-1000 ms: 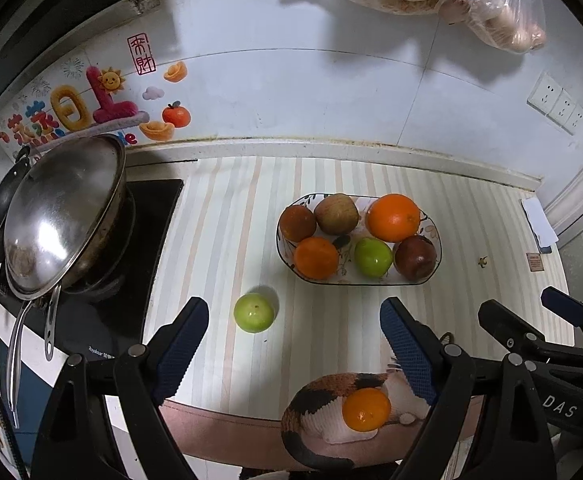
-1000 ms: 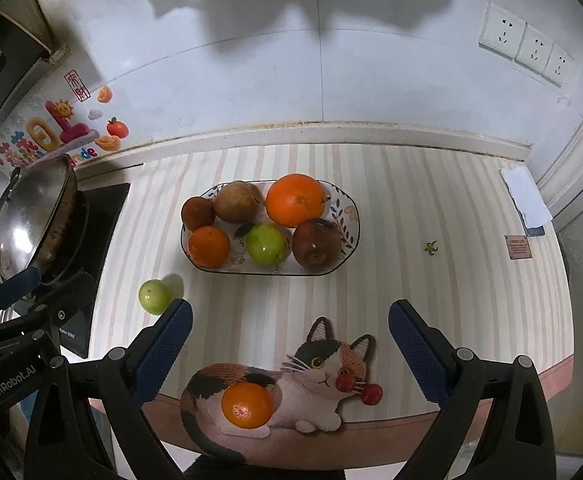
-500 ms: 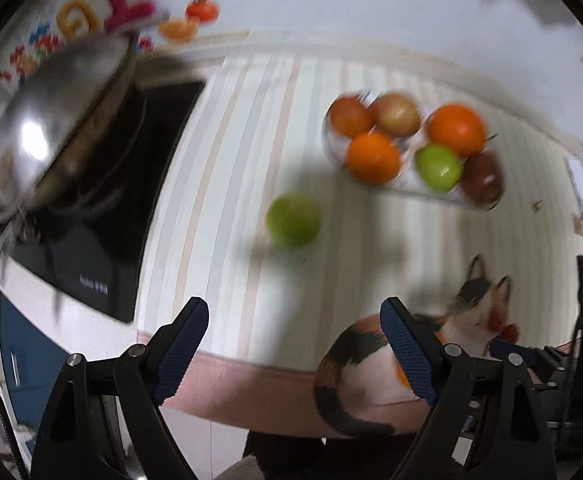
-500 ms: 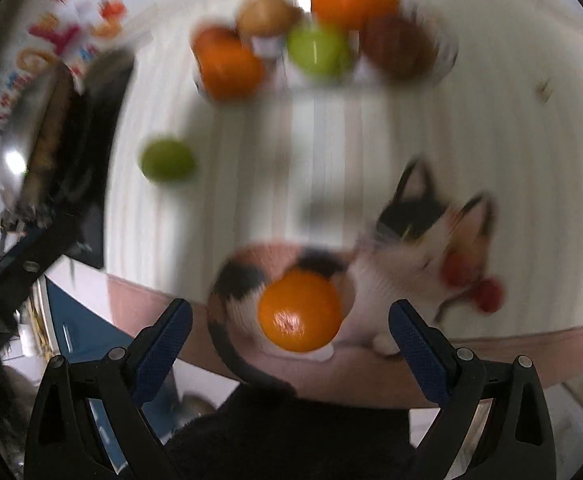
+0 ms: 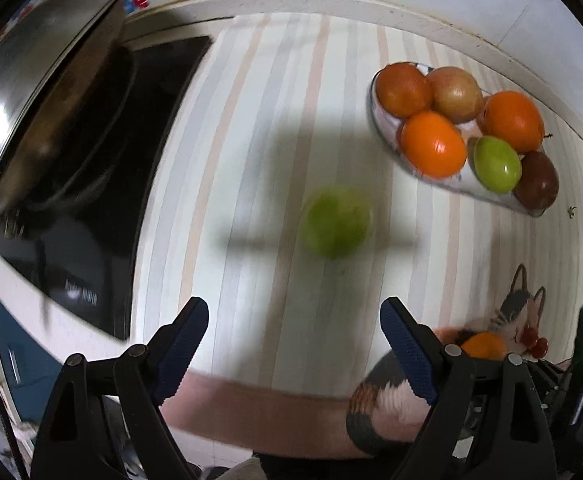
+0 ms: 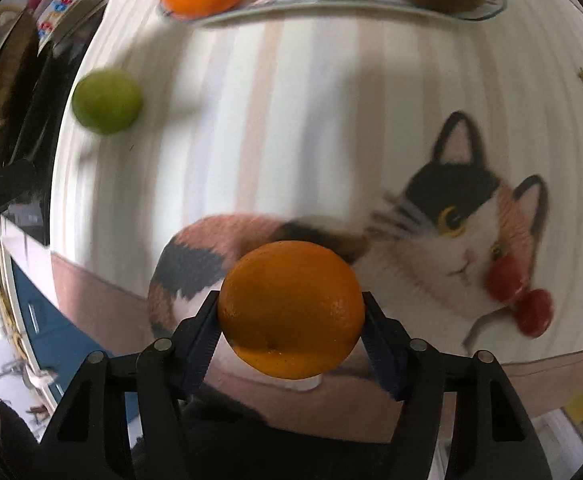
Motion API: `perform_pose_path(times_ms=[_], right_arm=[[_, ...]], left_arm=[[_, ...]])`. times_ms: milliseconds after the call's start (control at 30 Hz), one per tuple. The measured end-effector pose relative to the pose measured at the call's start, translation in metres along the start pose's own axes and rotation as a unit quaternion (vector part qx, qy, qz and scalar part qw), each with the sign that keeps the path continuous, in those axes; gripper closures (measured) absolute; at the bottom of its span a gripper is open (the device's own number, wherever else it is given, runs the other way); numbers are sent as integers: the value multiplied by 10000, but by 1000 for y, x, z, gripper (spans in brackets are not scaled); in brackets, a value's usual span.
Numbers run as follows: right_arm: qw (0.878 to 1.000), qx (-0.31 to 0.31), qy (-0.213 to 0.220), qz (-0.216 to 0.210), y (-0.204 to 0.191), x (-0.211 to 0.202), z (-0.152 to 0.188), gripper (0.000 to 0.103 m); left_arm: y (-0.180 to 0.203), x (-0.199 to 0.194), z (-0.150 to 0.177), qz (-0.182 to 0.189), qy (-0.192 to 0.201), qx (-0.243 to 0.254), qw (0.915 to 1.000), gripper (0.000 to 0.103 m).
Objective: Organize fruits
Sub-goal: 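Grasp the green apple with the left tool while the right tool holds the orange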
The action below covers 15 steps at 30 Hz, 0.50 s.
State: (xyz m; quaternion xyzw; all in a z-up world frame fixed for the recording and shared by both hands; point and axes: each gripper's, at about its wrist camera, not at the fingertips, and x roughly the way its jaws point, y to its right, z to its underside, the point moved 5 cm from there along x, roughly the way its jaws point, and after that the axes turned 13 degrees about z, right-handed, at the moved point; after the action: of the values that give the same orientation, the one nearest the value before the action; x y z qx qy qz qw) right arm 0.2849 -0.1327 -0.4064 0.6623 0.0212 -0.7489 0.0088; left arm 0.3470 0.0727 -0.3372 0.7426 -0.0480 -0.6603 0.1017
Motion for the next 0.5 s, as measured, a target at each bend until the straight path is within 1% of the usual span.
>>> perform_pose_path(times_ms=[67,133,200,333,400,433,467,500], right_arm=[[9998,180,17,-38,12,-3,-11,34],[9996,281,63,-31,20,-5,-20,34],[9993,359,112,-8,26,-10,-30,34],[9988,480,111,-40,34,-13,-47,34],[9986,524,90,-67,34,-13,-54,34],[9985,530,79,-63,34,-13,-57,34],[9985,532,63,-63,36,-12,-60,34],[9986,532,47,-66,36,-11,-62,34]], left_arm=[[4,10,-16,115,-124,36,9999,15],[7,20,-30,108,-233,102,9996,15],[11,36,-41,73,-448,233,9987,15],[15,70,-52,94,-931,336,9950,15],[17,86,-53,11,-1094,473,9929,16],[17,89,-53,-2,-1110,513,9925,29],[17,92,-53,-39,-1108,516,9925,49],[16,93,-53,-50,-1072,448,9932,50]])
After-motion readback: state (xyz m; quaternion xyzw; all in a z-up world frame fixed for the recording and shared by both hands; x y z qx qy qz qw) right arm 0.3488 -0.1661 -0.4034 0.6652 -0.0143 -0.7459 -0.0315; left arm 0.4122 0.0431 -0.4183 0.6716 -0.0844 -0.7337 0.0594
